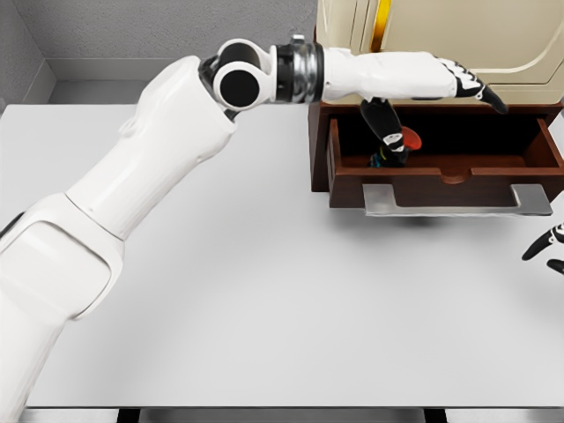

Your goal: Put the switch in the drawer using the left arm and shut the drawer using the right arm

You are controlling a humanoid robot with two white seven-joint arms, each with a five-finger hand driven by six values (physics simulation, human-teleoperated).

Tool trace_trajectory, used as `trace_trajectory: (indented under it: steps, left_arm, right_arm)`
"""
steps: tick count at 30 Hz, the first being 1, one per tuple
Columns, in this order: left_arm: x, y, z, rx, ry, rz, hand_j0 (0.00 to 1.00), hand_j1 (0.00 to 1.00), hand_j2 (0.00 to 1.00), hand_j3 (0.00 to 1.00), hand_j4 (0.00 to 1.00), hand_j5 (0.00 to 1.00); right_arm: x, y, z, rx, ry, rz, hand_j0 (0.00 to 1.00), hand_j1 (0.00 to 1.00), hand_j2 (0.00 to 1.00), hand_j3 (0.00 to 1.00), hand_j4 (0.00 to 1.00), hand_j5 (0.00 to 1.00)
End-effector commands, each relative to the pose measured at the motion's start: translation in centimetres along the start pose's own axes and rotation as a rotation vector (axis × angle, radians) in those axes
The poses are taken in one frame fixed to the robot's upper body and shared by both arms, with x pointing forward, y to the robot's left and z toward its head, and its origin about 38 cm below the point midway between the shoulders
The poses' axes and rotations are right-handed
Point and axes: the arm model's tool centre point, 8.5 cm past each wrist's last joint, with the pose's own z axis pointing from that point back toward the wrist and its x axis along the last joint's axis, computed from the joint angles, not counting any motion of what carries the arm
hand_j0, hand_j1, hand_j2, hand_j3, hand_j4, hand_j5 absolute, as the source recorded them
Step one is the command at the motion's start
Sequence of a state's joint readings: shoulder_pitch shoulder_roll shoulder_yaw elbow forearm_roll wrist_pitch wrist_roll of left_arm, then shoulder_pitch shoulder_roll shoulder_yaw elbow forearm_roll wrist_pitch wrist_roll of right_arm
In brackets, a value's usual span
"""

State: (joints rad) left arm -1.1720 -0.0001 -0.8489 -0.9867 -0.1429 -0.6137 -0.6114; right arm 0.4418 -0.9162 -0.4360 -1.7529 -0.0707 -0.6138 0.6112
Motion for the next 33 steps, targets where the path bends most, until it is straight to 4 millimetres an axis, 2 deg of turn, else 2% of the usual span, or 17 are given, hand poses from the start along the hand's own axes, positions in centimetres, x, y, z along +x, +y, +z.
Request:
trace_trajectory:
  steps: [1,5,7,11,13,16,18,19,21,22,23,25,26,27,28,31,33]
  left_arm:
    - [0.2,-0.7,-0.5,-0.027,-0.005,0.001,0.95,0.95,0.95,0.95,0.95,0.95]
    - [0.4,-2.7,-1.3,-0.090,-0.013,0.001,0.95,0.95,0.95,0.95,0.95,0.95]
    - [0.9,-2.7,-1.5,-0.089,-0.028,-0.004,0.95,0.95,0.95,0.95,0.95,0.95]
    - [3.8,-1.8,-2.6,-0.078,-0.116,-0.058,0.95,0.95,0.95,0.95,0.95,0.95]
    - [5.2,-0.7,-2.8,-0.054,-0.163,-0.063,0.95,0.95,0.95,0.95,0.95,0.95]
    - [6.6,2.6,-2.8,-0.005,-0.220,-0.059,0.95,0.95,0.95,0.95,0.95,0.95]
    - [7.3,3.4,-2.8,0.011,-0.248,-0.056,0.95,0.95,0.95,0.95,0.95,0.95]
    - [7.0,3.3,-2.7,0.014,-0.241,-0.044,0.95,0.95,0.95,0.95,0.95,0.95]
    - [6.2,1.0,-3.5,-0.061,-0.219,-0.019,0.95,0.95,0.95,0.95,0.95,0.95]
    - [6.9,0.3,-4.3,-0.122,-0.235,-0.044,0.93,0.93,0.93,0.93,0.93,0.93]
    - [8.0,-0.6,-4.5,-0.140,-0.293,0.019,0.92,0.92,0.92,0.92,0.92,0.92]
    - [8.8,-0.1,-1.5,-0.112,-0.373,0.158,0.93,0.93,0.93,0.93,0.93,0.93]
    - [10.9,0.2,0.6,-0.115,-0.450,0.216,0.93,0.93,0.93,0.93,0.93,0.93]
    - [12.2,1.1,2.2,-0.130,-0.417,0.314,0.93,0.93,0.93,0.93,0.93,0.93]
    - [12.5,1.4,3.9,-0.181,-0.288,0.405,0.95,0.95,0.95,0.95,0.95,0.95]
    - [9.9,2.0,6.1,-0.187,-0.056,0.488,0.94,0.94,0.94,0.94,0.94,0.94]
    - [6.9,1.9,7.3,-0.181,0.140,0.571,0.94,0.94,0.94,0.94,0.94,0.94]
  right_arm:
    - [0.0,0.0,0.0,-0.003,-0.001,-0.007,0.54,0.54,0.54,0.54,0.54,0.54]
    - [0.0,0.0,0.0,-0.003,-0.001,-0.007,0.54,0.54,0.54,0.54,0.54,0.54]
    - [0.0,-0.1,0.0,-0.004,-0.001,-0.006,0.53,0.53,0.53,0.53,0.53,0.53]
    - [0.0,-0.1,0.0,-0.004,-0.001,-0.006,0.53,0.53,0.53,0.53,0.53,0.53]
    - [0.0,-0.1,0.0,-0.004,-0.001,-0.006,0.53,0.53,0.53,0.53,0.53,0.53]
    - [0.0,-0.1,0.0,-0.004,-0.001,-0.006,0.53,0.53,0.53,0.53,0.53,0.53]
    - [0.0,0.0,0.0,-0.002,-0.002,-0.008,0.53,0.53,0.53,0.53,0.53,0.53]
    - [0.0,0.0,0.0,-0.002,-0.002,-0.008,0.53,0.53,0.53,0.53,0.53,0.53]
    - [0.0,0.1,-0.1,0.000,-0.004,-0.011,0.53,0.53,0.53,0.53,0.53,0.53]
    - [0.0,0.2,-0.1,0.003,-0.006,-0.012,0.52,0.52,0.52,0.52,0.52,0.52]
    - [0.0,0.2,-0.2,0.004,-0.006,-0.013,0.52,0.52,0.52,0.52,0.52,0.52]
    - [0.1,0.2,-0.2,0.004,-0.007,-0.012,0.52,0.52,0.52,0.52,0.52,0.52]
    - [0.0,0.2,-0.2,0.005,-0.005,-0.012,0.52,0.52,0.52,0.52,0.52,0.52]
    - [0.0,0.2,-0.2,0.004,-0.006,-0.013,0.52,0.52,0.52,0.52,0.52,0.52]
    - [0.0,0.2,-0.2,0.005,-0.007,-0.013,0.52,0.52,0.52,0.52,0.52,0.52]
    - [0.0,0.4,-0.3,0.009,-0.007,-0.015,0.53,0.53,0.53,0.53,0.53,0.53]
    - [0.0,0.4,-0.3,0.008,-0.008,-0.016,0.53,0.53,0.53,0.53,0.53,0.53]
